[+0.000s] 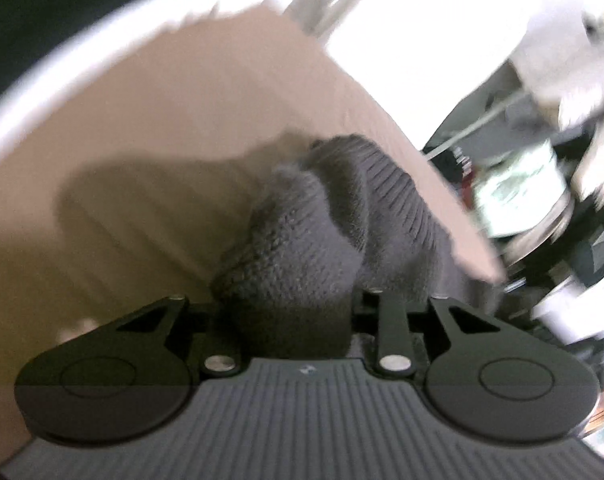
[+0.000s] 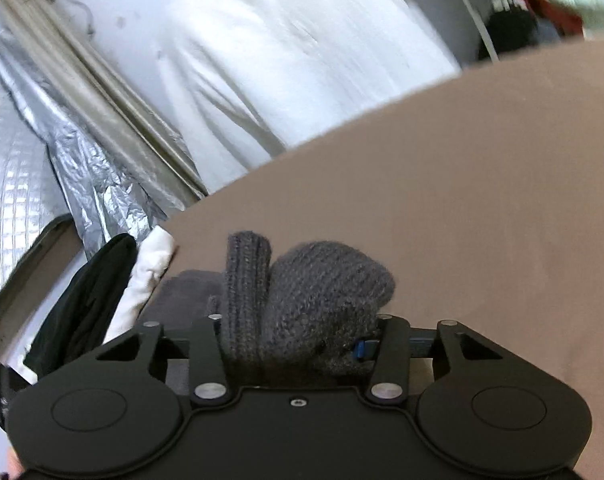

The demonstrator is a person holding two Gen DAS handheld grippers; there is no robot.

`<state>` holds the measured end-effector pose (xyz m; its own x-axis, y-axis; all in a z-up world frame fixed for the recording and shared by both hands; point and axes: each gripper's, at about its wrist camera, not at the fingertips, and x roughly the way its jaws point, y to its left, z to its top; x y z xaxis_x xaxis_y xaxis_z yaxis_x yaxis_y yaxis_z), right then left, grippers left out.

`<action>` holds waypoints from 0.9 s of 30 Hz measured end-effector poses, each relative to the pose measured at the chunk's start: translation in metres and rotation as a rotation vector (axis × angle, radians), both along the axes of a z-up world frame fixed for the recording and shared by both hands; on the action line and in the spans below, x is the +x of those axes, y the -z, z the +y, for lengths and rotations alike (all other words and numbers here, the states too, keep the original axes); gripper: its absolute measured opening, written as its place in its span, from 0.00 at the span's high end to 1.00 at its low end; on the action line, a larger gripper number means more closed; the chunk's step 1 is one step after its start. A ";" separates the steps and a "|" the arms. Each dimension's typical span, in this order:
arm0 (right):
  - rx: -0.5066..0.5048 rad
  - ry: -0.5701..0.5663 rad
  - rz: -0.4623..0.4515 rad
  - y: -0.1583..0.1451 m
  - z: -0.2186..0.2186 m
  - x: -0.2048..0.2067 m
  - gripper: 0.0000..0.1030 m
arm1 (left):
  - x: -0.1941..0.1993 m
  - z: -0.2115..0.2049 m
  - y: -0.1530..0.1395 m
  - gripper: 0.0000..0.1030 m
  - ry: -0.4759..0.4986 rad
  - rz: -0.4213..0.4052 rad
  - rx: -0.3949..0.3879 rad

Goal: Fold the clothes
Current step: 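Grasp the rolled sweater bundle with both grippers and lift it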

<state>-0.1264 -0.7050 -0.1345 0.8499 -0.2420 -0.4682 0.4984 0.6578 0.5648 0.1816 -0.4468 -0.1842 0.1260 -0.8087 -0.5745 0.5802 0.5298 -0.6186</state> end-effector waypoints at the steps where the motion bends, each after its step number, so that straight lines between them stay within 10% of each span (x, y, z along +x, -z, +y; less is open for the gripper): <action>1: -0.023 0.001 -0.002 -0.009 0.007 -0.003 0.54 | -0.007 0.000 -0.012 0.74 0.001 -0.077 0.019; 14: -0.114 -0.127 -0.047 -0.085 0.084 -0.028 0.56 | -0.010 0.047 -0.075 0.76 -0.004 -0.139 -0.132; 27: -0.075 -0.381 -0.028 -0.076 0.142 -0.011 0.56 | -0.002 0.057 -0.078 0.77 -0.069 -0.133 0.142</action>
<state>-0.1378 -0.5630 -0.0582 0.8975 0.0609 -0.4367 0.1953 0.8331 0.5176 0.1792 -0.3902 -0.1058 0.2606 -0.7077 -0.6567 0.6107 0.6476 -0.4556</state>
